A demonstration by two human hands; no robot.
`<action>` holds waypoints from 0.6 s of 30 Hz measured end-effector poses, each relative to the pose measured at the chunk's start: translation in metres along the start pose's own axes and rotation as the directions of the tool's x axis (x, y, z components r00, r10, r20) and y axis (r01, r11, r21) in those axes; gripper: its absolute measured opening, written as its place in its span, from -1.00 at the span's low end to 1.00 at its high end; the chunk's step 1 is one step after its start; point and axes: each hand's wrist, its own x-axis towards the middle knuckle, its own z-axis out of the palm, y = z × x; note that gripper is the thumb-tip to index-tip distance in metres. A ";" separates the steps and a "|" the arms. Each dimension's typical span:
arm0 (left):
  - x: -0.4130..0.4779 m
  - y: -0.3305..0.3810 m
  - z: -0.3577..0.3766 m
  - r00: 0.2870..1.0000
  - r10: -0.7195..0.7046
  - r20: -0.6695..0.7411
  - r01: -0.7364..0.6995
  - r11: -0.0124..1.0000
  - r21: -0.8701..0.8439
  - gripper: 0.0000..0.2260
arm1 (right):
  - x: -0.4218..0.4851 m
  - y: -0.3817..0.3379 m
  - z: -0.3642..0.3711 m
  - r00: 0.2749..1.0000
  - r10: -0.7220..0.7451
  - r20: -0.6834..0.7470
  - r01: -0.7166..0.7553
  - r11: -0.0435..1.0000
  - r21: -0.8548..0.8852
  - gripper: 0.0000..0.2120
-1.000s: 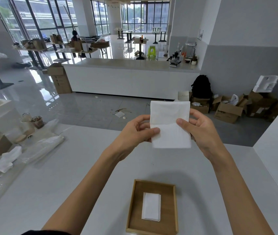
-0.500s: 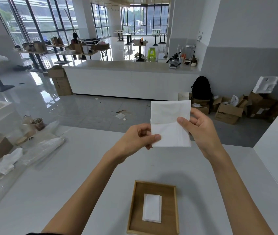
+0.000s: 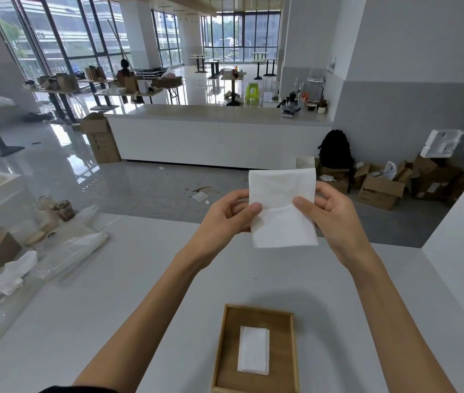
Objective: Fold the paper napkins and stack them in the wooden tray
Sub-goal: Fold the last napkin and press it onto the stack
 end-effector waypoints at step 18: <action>0.000 0.006 -0.003 0.996 0.058 -0.061 -0.060 0.997 -0.038 -0.74 | -0.004 -0.003 -0.006 0.997 -0.039 0.065 0.043 0.997 -0.064 -0.50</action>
